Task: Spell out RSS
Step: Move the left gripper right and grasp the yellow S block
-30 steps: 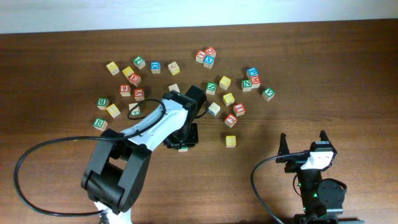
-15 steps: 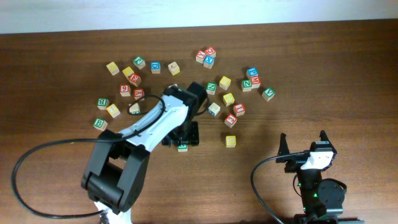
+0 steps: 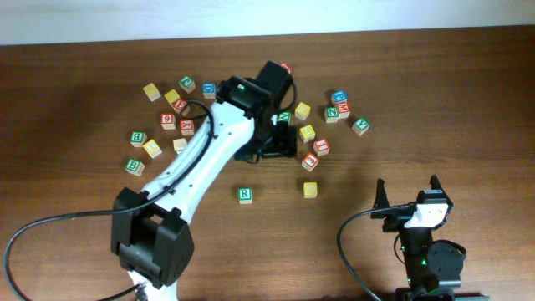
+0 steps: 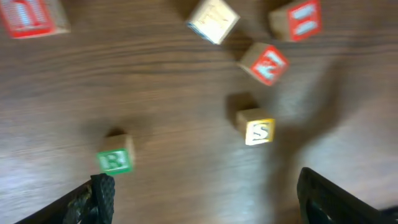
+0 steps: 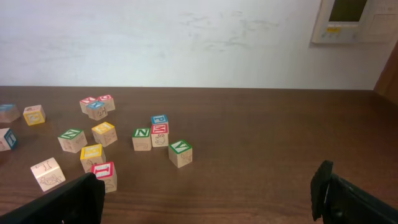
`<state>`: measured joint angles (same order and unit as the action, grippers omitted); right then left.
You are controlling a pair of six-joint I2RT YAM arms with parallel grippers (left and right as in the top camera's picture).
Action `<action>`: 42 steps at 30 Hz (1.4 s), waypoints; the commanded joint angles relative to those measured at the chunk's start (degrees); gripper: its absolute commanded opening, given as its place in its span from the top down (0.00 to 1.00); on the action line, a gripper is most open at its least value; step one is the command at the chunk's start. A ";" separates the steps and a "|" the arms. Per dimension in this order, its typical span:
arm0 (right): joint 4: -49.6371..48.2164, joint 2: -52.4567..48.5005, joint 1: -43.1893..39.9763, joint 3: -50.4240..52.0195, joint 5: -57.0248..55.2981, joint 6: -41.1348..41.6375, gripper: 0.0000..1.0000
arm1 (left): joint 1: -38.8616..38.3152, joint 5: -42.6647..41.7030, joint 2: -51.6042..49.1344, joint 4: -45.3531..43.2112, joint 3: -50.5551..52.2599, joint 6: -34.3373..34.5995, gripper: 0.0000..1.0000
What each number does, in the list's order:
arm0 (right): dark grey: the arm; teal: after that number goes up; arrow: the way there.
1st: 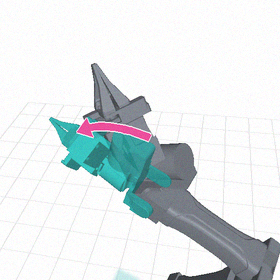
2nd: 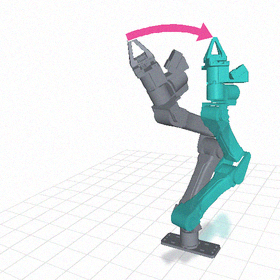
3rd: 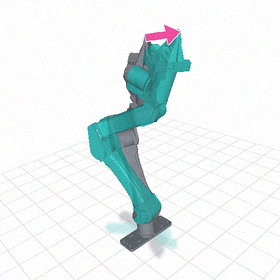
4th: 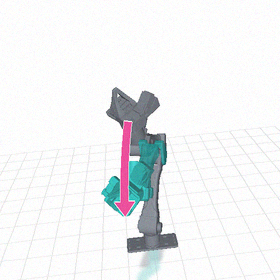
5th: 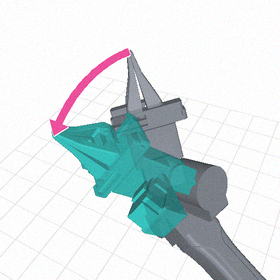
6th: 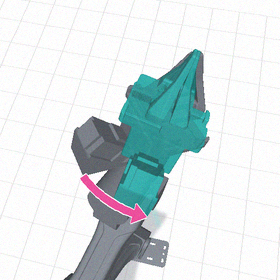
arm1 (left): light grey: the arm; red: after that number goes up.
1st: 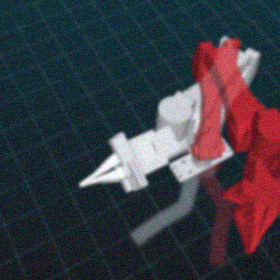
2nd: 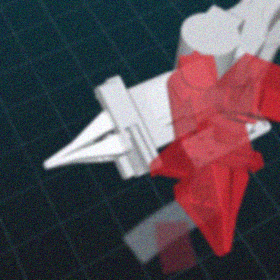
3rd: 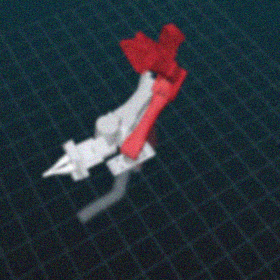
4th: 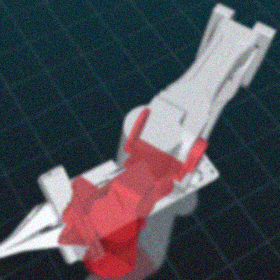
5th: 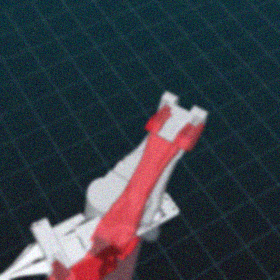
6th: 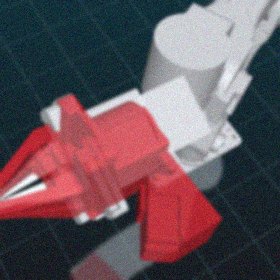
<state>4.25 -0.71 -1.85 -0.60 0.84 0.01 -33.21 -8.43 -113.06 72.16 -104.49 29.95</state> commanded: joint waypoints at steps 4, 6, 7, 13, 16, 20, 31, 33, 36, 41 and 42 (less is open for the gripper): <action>0.33 0.50 -0.44 0.28 -0.48 0.22 0.02 | -9.88 6.78 -5.38 -1.29 -0.55 10.95 0.14; 0.33 0.50 -0.44 0.28 -0.48 0.22 0.02 | -11.72 6.73 -7.30 -2.12 -0.55 11.04 0.14; 0.33 0.50 -0.44 0.28 -0.48 0.22 0.01 | -12.52 6.73 -8.28 -2.56 -0.55 11.04 0.14; 0.33 0.50 -0.44 0.28 -0.48 0.22 0.02 | -16.09 6.75 -13.60 -4.92 -0.55 11.06 0.21; 0.33 0.50 -0.44 0.28 -0.46 0.22 0.02 | -16.28 7.50 -14.01 -6.23 -0.55 11.06 0.25; 0.33 0.50 -0.44 0.28 -0.48 0.22 0.02 | -16.31 9.75 -14.36 -6.16 -0.44 14.40 0.30; 0.33 0.50 -0.44 0.28 -0.48 0.22 0.02 | -16.31 8.72 -17.62 -7.06 -0.44 15.65 0.37; 0.33 0.50 -0.44 0.28 -0.48 0.22 0.02 | -16.31 9.73 -17.66 -7.21 -0.44 15.67 0.42; 0.33 0.50 -0.44 0.28 -0.48 0.22 0.01 | -16.28 11.32 -17.68 -7.67 -0.44 15.65 0.44; 0.33 0.50 -0.44 0.28 -0.48 0.22 0.02 | -16.31 11.26 -17.92 -8.00 -0.44 15.67 0.56; 0.33 0.50 -0.44 0.28 -0.48 0.22 0.02 | -16.31 11.23 -18.12 -8.26 -0.44 15.67 0.55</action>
<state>4.25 -0.71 -1.85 -0.60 0.84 0.01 -49.45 1.63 -130.41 64.25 -104.57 45.08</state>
